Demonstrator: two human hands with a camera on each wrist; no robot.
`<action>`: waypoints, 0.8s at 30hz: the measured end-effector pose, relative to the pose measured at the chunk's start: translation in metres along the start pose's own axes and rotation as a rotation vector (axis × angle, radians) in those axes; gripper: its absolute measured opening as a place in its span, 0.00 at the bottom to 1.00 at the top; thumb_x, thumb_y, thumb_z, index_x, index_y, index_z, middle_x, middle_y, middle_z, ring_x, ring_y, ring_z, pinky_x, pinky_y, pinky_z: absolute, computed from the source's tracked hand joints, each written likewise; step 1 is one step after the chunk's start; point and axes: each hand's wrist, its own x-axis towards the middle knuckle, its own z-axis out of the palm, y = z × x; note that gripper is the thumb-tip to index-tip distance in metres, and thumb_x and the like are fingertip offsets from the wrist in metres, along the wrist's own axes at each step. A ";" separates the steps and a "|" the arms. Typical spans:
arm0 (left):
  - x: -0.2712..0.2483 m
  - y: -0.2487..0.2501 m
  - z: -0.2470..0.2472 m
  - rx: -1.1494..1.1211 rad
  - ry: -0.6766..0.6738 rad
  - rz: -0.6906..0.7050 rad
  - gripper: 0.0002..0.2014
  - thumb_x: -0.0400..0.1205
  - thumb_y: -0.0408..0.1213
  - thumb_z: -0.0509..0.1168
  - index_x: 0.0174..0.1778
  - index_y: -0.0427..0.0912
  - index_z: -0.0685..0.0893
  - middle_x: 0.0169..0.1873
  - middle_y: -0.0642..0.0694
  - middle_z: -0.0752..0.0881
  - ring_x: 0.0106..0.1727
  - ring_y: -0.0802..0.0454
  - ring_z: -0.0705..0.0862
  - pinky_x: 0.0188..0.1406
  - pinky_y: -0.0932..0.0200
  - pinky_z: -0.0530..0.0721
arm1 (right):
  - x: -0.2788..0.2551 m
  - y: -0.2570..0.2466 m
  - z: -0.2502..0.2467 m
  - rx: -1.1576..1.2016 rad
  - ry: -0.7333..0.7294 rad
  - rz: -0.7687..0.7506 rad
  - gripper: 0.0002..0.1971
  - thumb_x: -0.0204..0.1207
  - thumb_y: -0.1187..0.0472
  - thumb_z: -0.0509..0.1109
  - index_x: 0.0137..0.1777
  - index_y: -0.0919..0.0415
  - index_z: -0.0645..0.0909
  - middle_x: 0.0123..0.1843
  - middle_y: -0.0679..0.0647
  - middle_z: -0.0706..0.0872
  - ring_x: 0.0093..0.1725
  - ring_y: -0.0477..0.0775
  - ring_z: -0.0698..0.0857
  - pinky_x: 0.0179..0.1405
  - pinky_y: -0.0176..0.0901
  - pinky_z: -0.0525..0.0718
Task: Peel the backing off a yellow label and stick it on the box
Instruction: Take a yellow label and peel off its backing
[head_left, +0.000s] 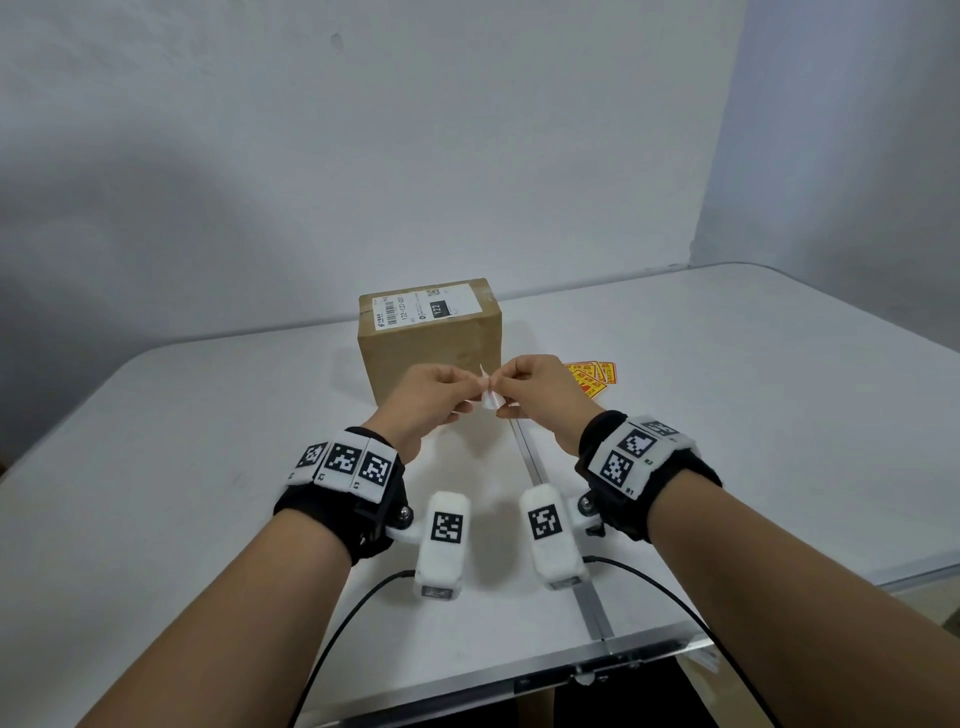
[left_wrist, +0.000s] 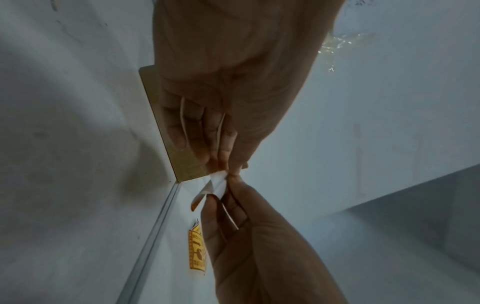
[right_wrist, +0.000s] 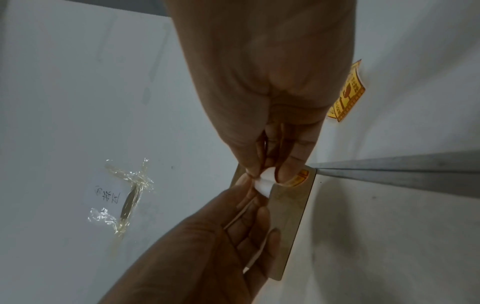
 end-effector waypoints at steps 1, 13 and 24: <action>0.000 0.001 0.001 0.008 0.016 0.015 0.12 0.78 0.38 0.71 0.52 0.33 0.87 0.40 0.47 0.87 0.39 0.55 0.81 0.44 0.64 0.79 | 0.000 0.000 0.000 -0.016 0.009 -0.011 0.07 0.77 0.66 0.69 0.37 0.60 0.83 0.37 0.52 0.84 0.39 0.52 0.84 0.53 0.50 0.90; 0.001 0.000 0.004 -0.024 0.077 -0.007 0.08 0.77 0.33 0.67 0.46 0.31 0.88 0.36 0.45 0.86 0.33 0.57 0.79 0.40 0.66 0.81 | 0.001 0.003 -0.002 0.095 -0.064 0.069 0.05 0.81 0.67 0.65 0.48 0.69 0.81 0.45 0.59 0.84 0.38 0.50 0.84 0.39 0.37 0.90; -0.002 0.002 0.011 -0.050 0.045 0.018 0.14 0.79 0.43 0.70 0.50 0.35 0.89 0.40 0.48 0.87 0.37 0.56 0.80 0.43 0.65 0.80 | 0.001 0.005 -0.006 -0.027 0.033 -0.065 0.06 0.77 0.64 0.71 0.38 0.61 0.84 0.43 0.57 0.87 0.43 0.54 0.86 0.45 0.43 0.91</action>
